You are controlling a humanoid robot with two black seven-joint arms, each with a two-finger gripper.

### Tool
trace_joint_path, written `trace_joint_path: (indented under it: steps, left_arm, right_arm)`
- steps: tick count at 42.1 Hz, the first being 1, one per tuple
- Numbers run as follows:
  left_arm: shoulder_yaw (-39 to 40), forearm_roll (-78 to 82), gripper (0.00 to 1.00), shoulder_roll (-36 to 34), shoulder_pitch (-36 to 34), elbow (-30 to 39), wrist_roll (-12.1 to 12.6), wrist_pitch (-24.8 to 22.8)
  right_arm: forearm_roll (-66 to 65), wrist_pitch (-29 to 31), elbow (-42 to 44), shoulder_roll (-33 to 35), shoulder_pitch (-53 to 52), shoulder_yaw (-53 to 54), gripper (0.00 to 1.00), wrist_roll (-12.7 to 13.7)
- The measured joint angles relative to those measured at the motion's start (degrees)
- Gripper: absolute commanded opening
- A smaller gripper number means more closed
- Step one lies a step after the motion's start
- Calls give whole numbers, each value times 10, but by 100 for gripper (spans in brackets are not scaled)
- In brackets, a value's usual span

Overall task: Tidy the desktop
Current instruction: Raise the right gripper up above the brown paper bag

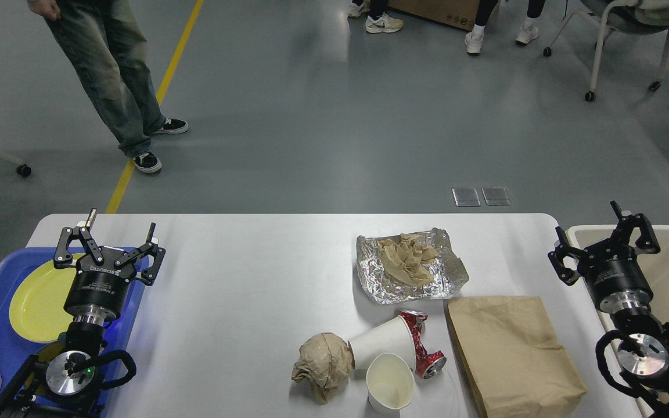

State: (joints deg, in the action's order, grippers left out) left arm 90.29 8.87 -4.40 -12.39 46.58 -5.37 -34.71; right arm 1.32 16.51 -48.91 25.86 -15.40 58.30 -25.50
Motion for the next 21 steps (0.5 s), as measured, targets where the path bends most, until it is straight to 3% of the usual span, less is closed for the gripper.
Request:
trace_joint_path:
  steps: [17,21]
  left_arm:
    - [0,0,96,0,0,0,0,0]
    - [0,0,96,0,0,0,0,0]
  right_arm:
    - [0,-6,-3,-3,-3,-33,100,2]
    - [4,-1,-8,-1,-1,-28,100,32]
